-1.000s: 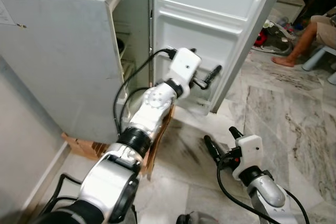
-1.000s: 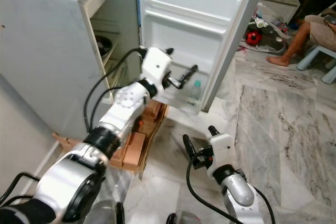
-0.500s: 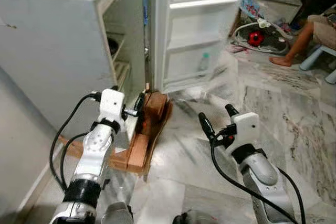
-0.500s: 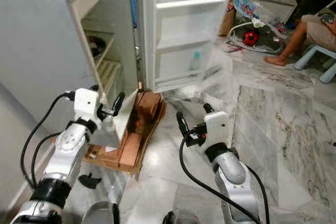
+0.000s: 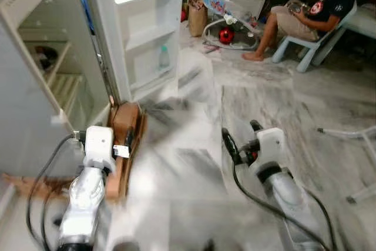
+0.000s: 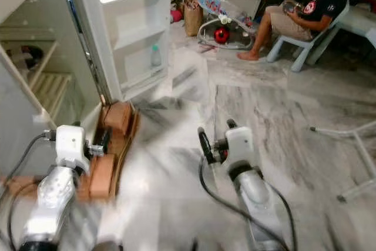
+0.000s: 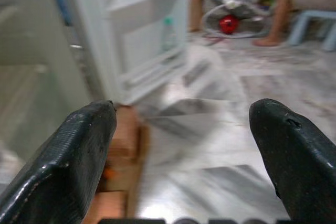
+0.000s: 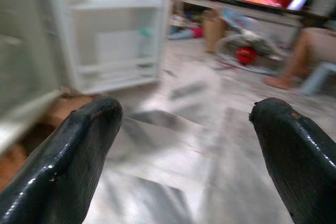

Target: Restocking fridge

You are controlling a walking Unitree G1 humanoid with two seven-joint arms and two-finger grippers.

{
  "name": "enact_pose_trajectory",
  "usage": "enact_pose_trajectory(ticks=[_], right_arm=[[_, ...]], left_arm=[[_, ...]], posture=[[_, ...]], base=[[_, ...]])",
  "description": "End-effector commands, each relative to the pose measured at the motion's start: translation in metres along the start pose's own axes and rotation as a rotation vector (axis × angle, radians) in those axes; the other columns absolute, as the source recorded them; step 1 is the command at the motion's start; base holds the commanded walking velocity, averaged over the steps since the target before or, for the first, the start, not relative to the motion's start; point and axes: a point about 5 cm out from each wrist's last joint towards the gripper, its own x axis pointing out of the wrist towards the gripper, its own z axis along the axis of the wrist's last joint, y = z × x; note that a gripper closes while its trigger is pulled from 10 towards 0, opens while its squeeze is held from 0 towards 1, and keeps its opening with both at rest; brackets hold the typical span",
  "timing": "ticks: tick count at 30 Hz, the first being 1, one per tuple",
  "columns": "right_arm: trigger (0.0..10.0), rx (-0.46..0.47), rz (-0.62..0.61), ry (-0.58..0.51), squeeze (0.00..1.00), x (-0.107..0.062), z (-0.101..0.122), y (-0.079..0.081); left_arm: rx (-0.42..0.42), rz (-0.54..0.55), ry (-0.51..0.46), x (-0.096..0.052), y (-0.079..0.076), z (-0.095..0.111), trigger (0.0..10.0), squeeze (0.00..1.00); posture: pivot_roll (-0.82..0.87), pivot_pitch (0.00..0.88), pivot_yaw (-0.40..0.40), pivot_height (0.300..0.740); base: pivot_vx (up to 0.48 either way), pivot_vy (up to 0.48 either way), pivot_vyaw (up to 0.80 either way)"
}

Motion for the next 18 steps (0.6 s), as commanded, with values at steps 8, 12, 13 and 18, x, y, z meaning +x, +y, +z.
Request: enact_pose_trajectory(ticks=[8,12,13,18], right_arm=[[10.0,0.033,-0.022,-0.097,0.0,0.015,0.019,0.004],[10.0,0.055,-0.018,-0.111,0.0,0.019,0.023,0.008],[10.0,0.063,-0.018,-0.114,0.0,0.02,0.024,0.009],[10.0,0.074,-0.027,-0.127,0.0,0.023,0.026,0.01]], left_arm=[[0.051,0.048,-0.034,0.004,0.011,0.01,10.0,0.0],[0.055,0.072,-0.029,0.004,0.017,0.011,10.0,0.0],[0.055,0.07,-0.027,0.004,0.017,0.011,10.0,0.0],[0.055,0.056,-0.024,0.004,0.013,0.009,10.0,0.0]], posture=[[-0.01,0.0,-0.068,0.74],[0.0,0.0,-0.07,0.74],[0.0,0.0,-0.07,0.74],[-0.01,0.0,-0.065,0.74]], base=[[0.264,-0.373,0.0],[0.395,-0.266,0.0],[0.405,-0.251,0.0],[0.425,-0.099,0.0]])
